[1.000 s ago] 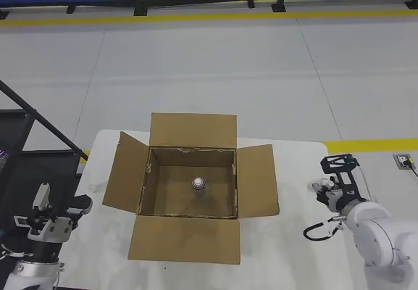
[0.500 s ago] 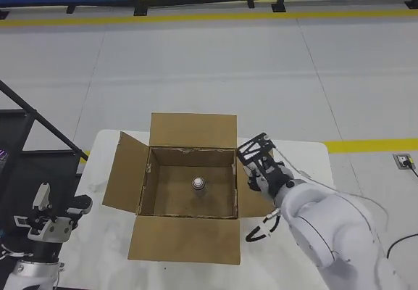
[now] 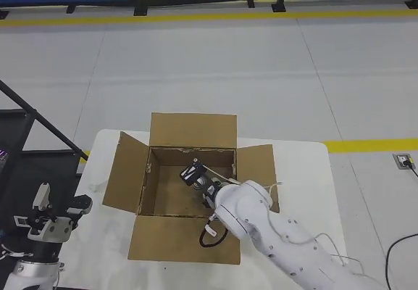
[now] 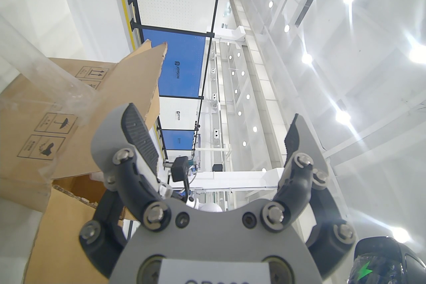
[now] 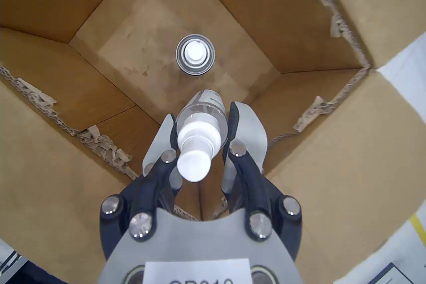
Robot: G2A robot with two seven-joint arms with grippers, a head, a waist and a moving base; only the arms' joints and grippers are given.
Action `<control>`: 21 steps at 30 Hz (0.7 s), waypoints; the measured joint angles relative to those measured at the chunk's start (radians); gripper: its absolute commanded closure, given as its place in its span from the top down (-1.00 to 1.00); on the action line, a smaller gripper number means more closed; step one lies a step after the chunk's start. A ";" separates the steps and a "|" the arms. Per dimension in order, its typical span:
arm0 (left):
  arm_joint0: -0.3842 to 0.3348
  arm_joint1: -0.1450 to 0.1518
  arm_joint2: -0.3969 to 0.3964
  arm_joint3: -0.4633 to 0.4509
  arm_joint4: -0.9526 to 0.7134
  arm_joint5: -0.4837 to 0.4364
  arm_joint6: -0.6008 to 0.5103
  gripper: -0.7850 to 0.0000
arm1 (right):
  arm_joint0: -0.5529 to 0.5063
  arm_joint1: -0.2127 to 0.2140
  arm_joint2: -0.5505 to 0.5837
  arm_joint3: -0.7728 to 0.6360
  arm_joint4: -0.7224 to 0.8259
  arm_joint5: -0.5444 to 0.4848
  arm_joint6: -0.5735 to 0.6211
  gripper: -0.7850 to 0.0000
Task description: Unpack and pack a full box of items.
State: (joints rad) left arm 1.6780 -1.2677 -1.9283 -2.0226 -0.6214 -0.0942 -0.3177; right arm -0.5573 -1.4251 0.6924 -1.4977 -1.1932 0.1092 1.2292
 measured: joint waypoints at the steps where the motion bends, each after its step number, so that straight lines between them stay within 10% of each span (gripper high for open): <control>1: 0.000 0.000 0.000 0.000 0.000 0.000 0.000 1.00 | 0.001 -0.003 -0.001 0.016 0.006 0.001 -0.006 -0.52; 4: 0.000 0.000 0.000 0.000 0.000 0.000 0.000 1.00 | 0.002 -0.012 0.005 0.054 0.029 0.000 -0.023 -0.02; 5: 0.000 0.000 0.000 0.000 0.000 0.000 0.000 1.00 | 0.001 -0.014 0.009 0.063 0.034 -0.002 -0.029 0.66; 7: 0.000 0.000 0.000 0.000 0.000 0.000 0.000 1.00 | -0.001 -0.016 0.015 0.070 0.036 -0.005 -0.033 1.00; 21: 0.000 0.000 0.000 0.000 0.000 0.000 0.000 1.00 | -0.064 -0.007 0.087 -0.063 -0.022 -0.029 -0.014 1.00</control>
State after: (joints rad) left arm 1.6780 -1.2677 -1.9283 -2.0226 -0.6214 -0.0942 -0.3177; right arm -0.6214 -1.4319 0.7794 -1.5605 -1.2154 0.0800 1.2152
